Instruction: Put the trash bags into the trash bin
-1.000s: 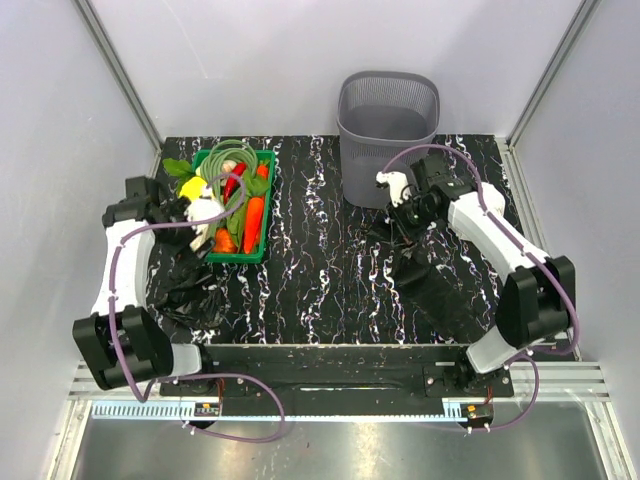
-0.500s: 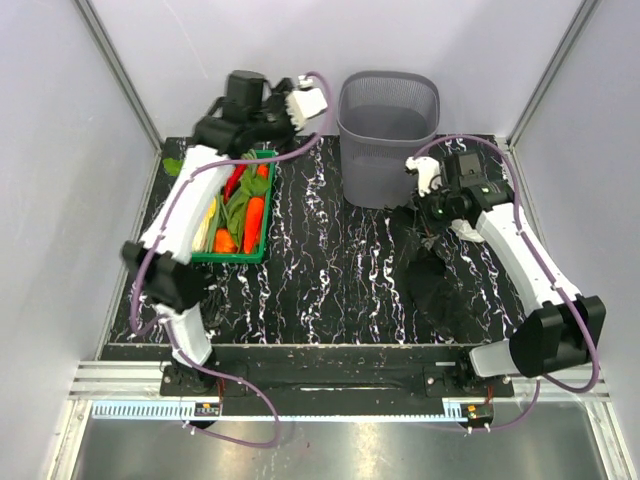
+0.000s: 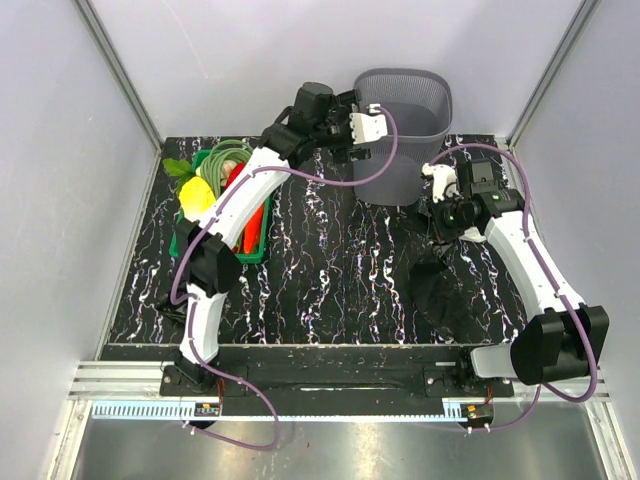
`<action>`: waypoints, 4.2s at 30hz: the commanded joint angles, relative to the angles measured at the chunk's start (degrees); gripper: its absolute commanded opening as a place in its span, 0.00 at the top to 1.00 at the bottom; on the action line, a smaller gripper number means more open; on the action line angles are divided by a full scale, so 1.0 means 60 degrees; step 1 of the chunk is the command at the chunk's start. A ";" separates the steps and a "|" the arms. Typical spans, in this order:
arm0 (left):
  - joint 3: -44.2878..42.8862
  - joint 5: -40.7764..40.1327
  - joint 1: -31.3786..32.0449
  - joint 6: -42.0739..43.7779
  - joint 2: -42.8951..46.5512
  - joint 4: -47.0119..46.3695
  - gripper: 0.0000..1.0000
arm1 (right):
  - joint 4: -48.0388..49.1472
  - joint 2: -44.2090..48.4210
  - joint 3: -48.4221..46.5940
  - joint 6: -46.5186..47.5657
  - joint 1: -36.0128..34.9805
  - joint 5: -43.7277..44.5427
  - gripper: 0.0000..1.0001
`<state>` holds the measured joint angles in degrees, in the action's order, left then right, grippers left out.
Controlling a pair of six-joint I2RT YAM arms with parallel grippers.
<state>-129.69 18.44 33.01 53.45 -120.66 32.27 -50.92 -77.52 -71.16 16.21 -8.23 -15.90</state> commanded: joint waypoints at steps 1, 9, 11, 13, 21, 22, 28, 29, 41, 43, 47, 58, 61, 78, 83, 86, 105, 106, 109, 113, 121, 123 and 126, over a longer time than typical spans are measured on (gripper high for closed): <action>0.0019 -0.0611 0.0283 0.0671 0.0333 -0.0881 0.01 | 0.0034 0.0322 0.0228 -0.0079 0.0155 0.0043 1.00; 0.0081 -0.0259 0.0430 0.1053 0.0584 -0.0386 0.01 | -0.0039 0.0219 -0.0108 -0.0006 0.0229 -0.0381 1.00; 0.0518 -0.0435 0.0445 0.0601 0.0860 -0.0194 0.01 | -0.0156 0.0365 -0.0341 0.0184 0.0229 -0.0863 1.00; 0.1613 -0.0800 0.0430 0.0146 0.1634 -0.0251 0.01 | -0.0506 0.0424 -0.0896 0.0360 0.0229 -0.1303 1.00; 0.6843 -0.0292 0.0430 -0.1903 0.4815 0.0071 0.01 | -0.1869 -0.0570 -0.3505 0.1019 0.0156 -0.3498 1.00; 0.7096 0.0175 0.0430 -0.2356 0.4948 0.0129 0.01 | -0.1928 -0.0746 -0.3725 0.1049 0.0127 -0.3763 1.00; 0.8284 0.2770 0.0386 -0.5109 0.5666 -0.0544 0.01 | -0.1973 -0.1830 -0.5130 0.0858 -0.0998 -0.4571 1.00; 0.8372 0.2917 0.0386 -0.5318 0.5783 -0.0588 0.01 | -0.2017 -0.2165 -0.5321 0.0887 -0.1277 -0.4543 1.00; 0.9690 0.1908 -0.1912 -0.4969 0.7453 0.0128 0.01 | -0.0918 -0.4833 -0.6465 0.0243 -0.2671 -0.4410 1.00; 0.9851 0.1893 -0.2074 -0.4778 0.7571 0.0261 0.01 | -0.0904 -0.5112 -0.6626 0.0258 -0.2773 -0.4425 1.00; 0.9984 0.1616 -0.2104 -0.4573 0.7557 0.0276 0.01 | -0.1298 -0.5858 -0.7080 0.0506 -0.3022 -0.4236 0.99; 1.0116 0.1161 -0.2104 -0.4499 0.7586 0.0041 0.01 | -0.1270 -0.8451 -0.8046 0.1122 -0.3462 -0.2259 0.80; 1.0203 0.1117 -0.2104 -0.4514 0.7644 0.0027 0.01 | -0.1255 -0.9023 -0.8632 0.1268 -0.3594 -0.1293 0.51; 1.0233 0.1015 -0.2075 -0.4456 0.7498 -0.0076 0.01 | -0.1328 -0.4869 -0.5652 0.1706 -0.3653 0.0686 0.29; 1.0116 0.1058 -0.2060 -0.4338 0.7162 -0.0120 0.01 | -0.1387 -0.2729 -0.1699 0.2556 -0.3638 0.1331 0.35; 1.0013 0.1117 -0.2016 -0.4338 0.6839 -0.0120 0.01 | -0.1285 -0.1805 -0.0069 0.3171 -0.3653 0.1303 0.40; 1.0145 0.0824 -0.1884 -0.4470 0.6502 -0.0340 0.01 | 0.1967 -0.3120 0.2118 0.3598 -0.3697 0.1083 0.44; 1.0145 0.0809 -0.1884 -0.4470 0.6487 -0.0340 0.01 | 0.1996 -0.3179 0.2103 0.3569 -0.3697 0.1039 0.44; 1.0189 0.0795 -0.1870 -0.4455 0.6487 -0.0325 0.01 | 0.2041 -0.3369 0.2118 0.3539 -0.3755 0.0849 0.48; 1.0291 0.0809 -0.1870 -0.4426 0.6516 -0.0325 0.01 | 0.2099 -0.3603 0.2220 0.3525 -0.3770 0.0658 0.64; 1.0730 0.1643 -0.1637 -0.4587 0.6604 -0.0749 0.01 | 0.1500 -0.3678 0.1388 0.2662 -0.3756 0.0016 1.00; 1.0745 0.1601 -0.1271 -0.4485 0.6561 -0.0750 0.01 | 0.1134 -0.3677 0.0831 0.2383 -0.3770 -0.0351 1.00; 1.0848 0.1294 -0.0670 -0.4426 0.6502 -0.0881 0.01 | 0.0665 -0.3663 0.0200 0.1973 -0.3770 -0.0981 1.00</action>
<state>-65.23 25.47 24.67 26.50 -81.84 30.87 -43.31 -100.12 -63.57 32.38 -30.28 -14.79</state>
